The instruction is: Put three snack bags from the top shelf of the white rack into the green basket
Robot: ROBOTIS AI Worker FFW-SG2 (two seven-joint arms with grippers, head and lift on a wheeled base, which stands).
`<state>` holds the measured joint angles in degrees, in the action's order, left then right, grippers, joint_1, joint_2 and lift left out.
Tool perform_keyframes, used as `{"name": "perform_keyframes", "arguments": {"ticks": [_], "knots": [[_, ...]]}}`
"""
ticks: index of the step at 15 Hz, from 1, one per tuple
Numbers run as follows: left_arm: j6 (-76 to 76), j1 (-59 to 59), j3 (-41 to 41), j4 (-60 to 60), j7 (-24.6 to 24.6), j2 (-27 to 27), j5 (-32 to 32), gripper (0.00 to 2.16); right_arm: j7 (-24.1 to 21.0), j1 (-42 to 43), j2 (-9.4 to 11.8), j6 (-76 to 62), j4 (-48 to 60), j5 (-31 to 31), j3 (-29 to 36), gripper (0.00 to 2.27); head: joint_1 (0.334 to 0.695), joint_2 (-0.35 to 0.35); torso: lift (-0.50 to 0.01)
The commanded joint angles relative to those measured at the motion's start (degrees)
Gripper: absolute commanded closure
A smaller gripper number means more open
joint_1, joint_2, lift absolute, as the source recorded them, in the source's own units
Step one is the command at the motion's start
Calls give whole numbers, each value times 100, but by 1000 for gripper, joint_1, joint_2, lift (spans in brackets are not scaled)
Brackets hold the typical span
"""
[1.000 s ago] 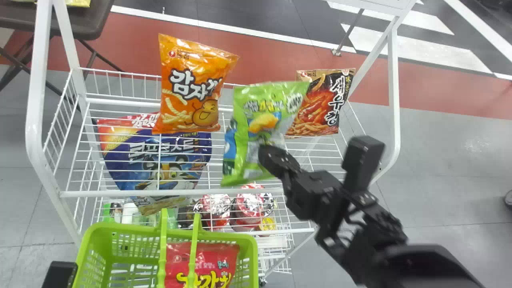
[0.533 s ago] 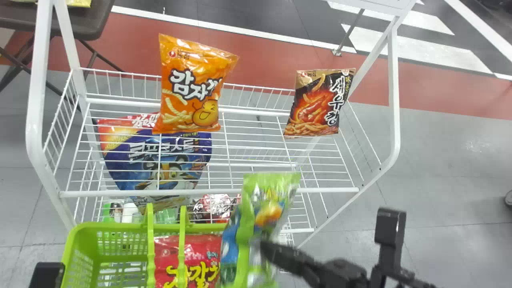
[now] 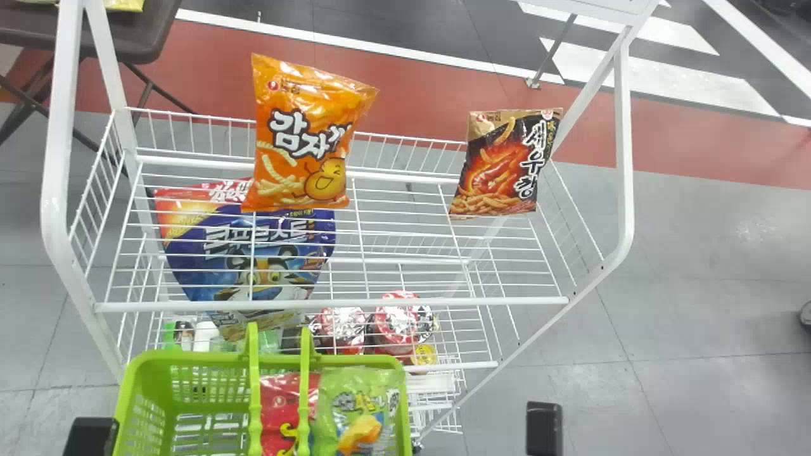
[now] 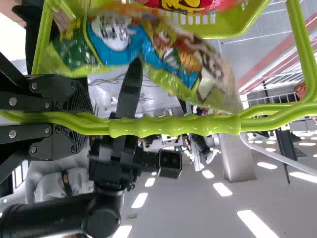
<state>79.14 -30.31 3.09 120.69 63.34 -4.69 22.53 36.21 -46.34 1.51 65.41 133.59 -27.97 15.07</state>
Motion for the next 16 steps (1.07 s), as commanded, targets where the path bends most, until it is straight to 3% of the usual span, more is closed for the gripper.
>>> {"name": "perform_keyframes", "arguments": {"ticks": [1,6,9,10,11,12,13,16], "knots": [[-8,-133,33,148,3,-6,-30,2121,-44,257,7,-357,-431,230,-312,2111,695,-350,0],[-8,-282,60,289,-6,-14,-56,2125,-228,828,25,-375,-1433,723,-804,2111,695,-350,0],[-8,-291,51,271,-32,-6,-82,2121,-228,758,165,-375,-1441,793,-1033,2108,695,-350,0],[-8,-282,51,271,-32,-6,-82,2121,-228,766,165,-340,-1441,784,-1024,2007,695,-350,0],[-8,-265,60,262,-41,-6,-91,2121,-228,749,165,-392,-1389,758,-1024,1301,695,-350,0],[-8,-247,60,262,-68,3,-91,2121,-228,678,165,-533,-1257,767,-963,157,695,-350,0],[-8,-238,60,254,-68,3,-91,2121,-228,635,165,-533,-1099,767,-848,-1,695,-350,0],[9,-194,60,236,-76,-6,-91,2121,-140,599,157,-392,-852,556,-426,56,695,-350,0]]}}
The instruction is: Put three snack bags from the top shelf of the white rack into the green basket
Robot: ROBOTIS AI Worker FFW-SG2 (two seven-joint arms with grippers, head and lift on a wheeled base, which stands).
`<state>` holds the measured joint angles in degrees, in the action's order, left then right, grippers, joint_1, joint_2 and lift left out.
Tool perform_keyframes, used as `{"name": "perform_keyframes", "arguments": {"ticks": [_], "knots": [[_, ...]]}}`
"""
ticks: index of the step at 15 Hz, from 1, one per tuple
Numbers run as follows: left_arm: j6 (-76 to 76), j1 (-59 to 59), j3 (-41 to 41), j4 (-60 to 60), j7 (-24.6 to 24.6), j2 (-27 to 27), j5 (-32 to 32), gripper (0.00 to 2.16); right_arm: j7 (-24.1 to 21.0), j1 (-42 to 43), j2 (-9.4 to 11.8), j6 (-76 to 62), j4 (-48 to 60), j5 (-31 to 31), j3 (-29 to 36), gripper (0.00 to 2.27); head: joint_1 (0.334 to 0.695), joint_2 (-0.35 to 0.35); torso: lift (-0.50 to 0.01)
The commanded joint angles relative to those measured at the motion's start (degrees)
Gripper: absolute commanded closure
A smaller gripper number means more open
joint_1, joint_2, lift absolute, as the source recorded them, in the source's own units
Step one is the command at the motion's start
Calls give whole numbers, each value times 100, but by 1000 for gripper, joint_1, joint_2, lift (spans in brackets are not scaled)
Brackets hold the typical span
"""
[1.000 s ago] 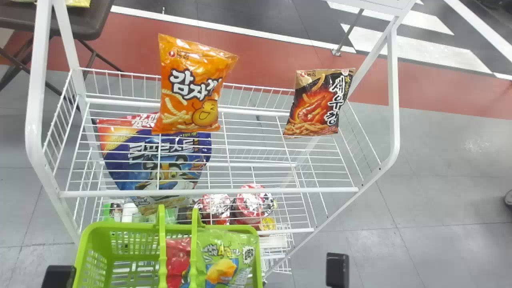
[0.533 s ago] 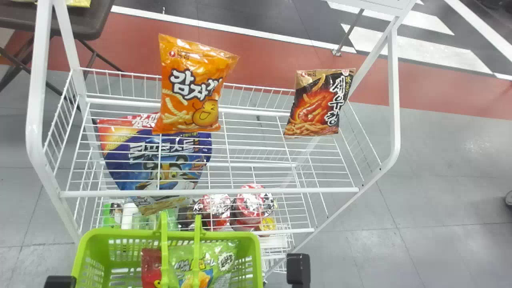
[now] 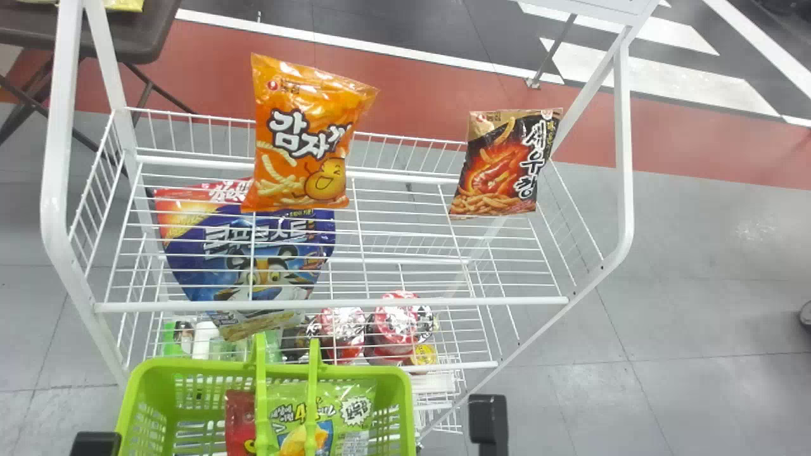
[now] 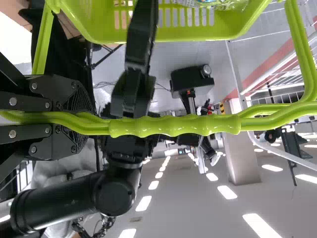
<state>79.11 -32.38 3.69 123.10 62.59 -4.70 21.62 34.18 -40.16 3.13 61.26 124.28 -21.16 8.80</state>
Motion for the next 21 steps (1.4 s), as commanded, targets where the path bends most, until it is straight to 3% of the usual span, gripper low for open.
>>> {"name": "perform_keyframes", "arguments": {"ticks": [1,4,7,13,16,18,21], "knots": [[13,22,0,-5,8,-4,0,2121,98,-9,-6,-48,79,-284,350,70,695,-350,0],[48,30,0,21,-1,-4,0,2121,89,167,-58,-1173,88,-407,798,73,695,-350,0],[66,30,0,12,8,-4,0,2121,-166,720,-102,-2614,0,-64,1001,83,695,-350,0],[136,22,0,-14,60,-48,0,2121,-562,2970,-137,-4021,-1512,1439,965,83,695,-350,0],[224,48,-62,3,139,-66,0,2121,-1449,3577,-137,-5321,-2452,2248,746,87,695,-350,0],[329,57,-176,12,271,-83,27,2121,-1906,3884,-129,-5620,-2989,2388,816,87,695,-350,0],[452,83,-343,3,333,-101,53,2121,-2038,4333,-102,-5866,-3780,2397,1124,87,695,-350,0]]}}
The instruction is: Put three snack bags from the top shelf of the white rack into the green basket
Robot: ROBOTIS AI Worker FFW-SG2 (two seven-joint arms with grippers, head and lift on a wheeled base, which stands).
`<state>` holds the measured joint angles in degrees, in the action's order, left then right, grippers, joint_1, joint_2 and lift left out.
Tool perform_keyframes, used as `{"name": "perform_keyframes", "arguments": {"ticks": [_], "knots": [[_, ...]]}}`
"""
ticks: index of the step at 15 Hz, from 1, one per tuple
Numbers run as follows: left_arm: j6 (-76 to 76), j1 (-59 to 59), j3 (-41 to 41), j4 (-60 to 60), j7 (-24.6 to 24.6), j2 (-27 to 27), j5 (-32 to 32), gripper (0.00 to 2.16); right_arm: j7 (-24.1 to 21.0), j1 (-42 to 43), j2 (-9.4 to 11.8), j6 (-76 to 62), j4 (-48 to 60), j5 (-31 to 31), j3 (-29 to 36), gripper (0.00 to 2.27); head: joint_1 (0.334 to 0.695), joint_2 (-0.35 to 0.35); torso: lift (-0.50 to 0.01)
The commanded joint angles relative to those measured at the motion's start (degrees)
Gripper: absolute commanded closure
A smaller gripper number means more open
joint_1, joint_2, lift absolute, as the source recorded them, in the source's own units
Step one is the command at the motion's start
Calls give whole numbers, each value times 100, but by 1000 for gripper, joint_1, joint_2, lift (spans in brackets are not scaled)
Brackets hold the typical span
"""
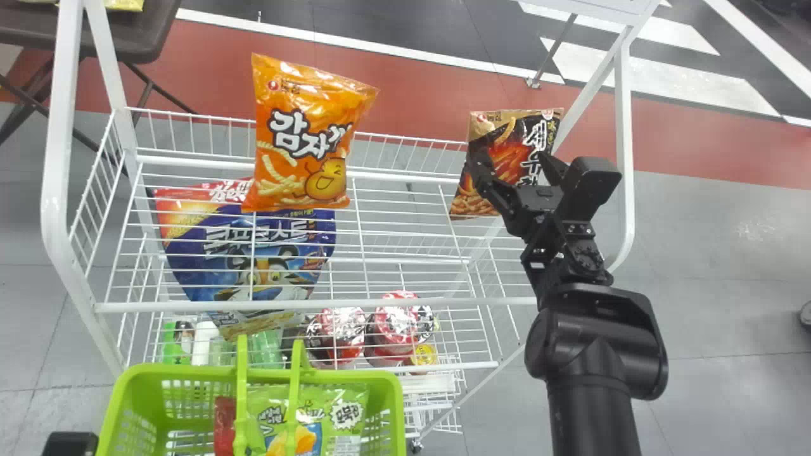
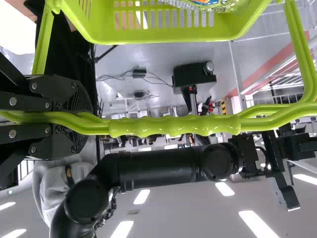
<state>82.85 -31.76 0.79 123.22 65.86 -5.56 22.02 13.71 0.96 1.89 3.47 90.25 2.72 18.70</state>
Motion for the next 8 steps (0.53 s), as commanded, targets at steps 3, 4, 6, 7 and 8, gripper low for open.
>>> {"name": "perform_keyframes", "arguments": {"ticks": [3,4,6,7,8], "knots": [[201,144,-44,-26,-3,-15,-13,2121,123,572,163,-105,-1045,18,284,97,695,-350,0],[219,196,-18,-35,-30,-15,-13,2121,193,642,233,-52,-1168,26,328,215,695,-350,0],[289,293,53,-35,-109,-15,-40,2121,510,590,312,176,-1194,-26,240,1366,695,-350,0],[325,346,88,-43,-144,-15,-48,2121,492,493,268,106,-1124,-44,204,2084,695,-350,0],[412,381,114,-61,-179,-15,-40,2121,518,361,268,36,-1036,-97,196,2118,695,-350,0]]}}
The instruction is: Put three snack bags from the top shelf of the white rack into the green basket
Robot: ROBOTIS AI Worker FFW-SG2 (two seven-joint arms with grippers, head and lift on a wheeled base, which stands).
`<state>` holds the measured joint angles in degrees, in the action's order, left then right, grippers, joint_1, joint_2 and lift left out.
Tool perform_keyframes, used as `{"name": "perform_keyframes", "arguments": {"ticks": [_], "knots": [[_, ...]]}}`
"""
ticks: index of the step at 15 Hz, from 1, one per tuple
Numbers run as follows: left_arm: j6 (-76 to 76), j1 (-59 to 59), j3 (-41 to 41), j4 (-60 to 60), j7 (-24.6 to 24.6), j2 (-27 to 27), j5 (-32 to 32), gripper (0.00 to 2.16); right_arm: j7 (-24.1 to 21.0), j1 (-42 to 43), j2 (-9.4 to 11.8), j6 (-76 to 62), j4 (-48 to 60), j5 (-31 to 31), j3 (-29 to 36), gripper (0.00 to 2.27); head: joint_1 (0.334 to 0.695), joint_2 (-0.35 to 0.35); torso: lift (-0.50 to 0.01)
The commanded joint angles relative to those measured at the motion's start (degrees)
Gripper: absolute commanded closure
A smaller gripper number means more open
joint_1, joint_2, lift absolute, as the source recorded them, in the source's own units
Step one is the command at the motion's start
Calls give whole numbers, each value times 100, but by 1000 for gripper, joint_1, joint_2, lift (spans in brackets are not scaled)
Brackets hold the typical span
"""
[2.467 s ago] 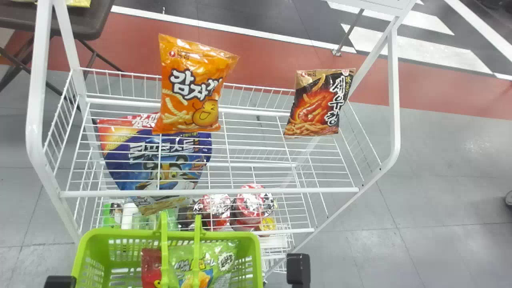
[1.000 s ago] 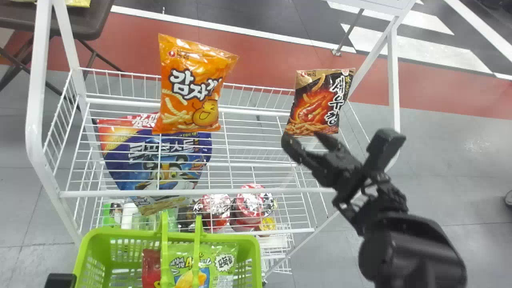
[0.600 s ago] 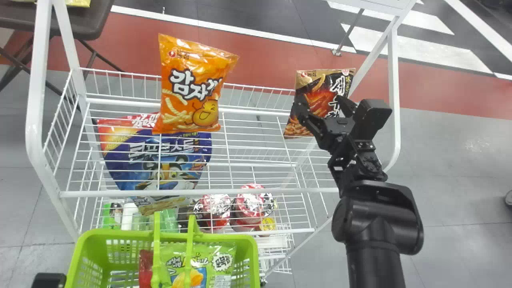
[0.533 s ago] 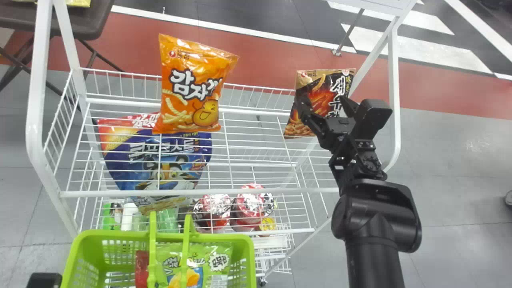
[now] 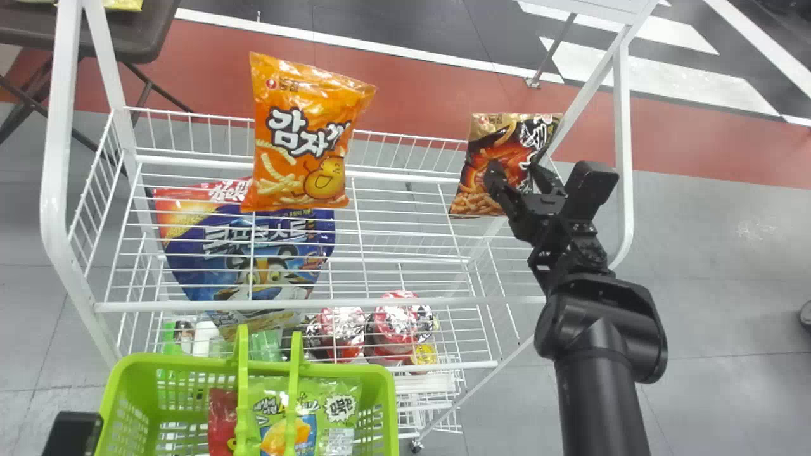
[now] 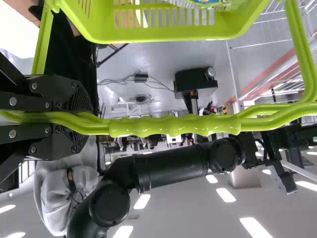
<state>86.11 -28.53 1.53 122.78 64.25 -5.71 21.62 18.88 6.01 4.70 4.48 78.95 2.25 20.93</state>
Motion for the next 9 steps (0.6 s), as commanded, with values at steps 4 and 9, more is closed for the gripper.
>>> {"name": "perform_keyframes", "arguments": {"ticks": [4,9], "knots": [[121,128,41,-52,-35,0,0,2121,1,-645,-39,-100,841,-304,-28,2162,695,-350,0],[174,207,-12,-87,-35,0,18,2121,19,-2042,-171,550,3127,-822,-107,2159,695,-350,0]]}}
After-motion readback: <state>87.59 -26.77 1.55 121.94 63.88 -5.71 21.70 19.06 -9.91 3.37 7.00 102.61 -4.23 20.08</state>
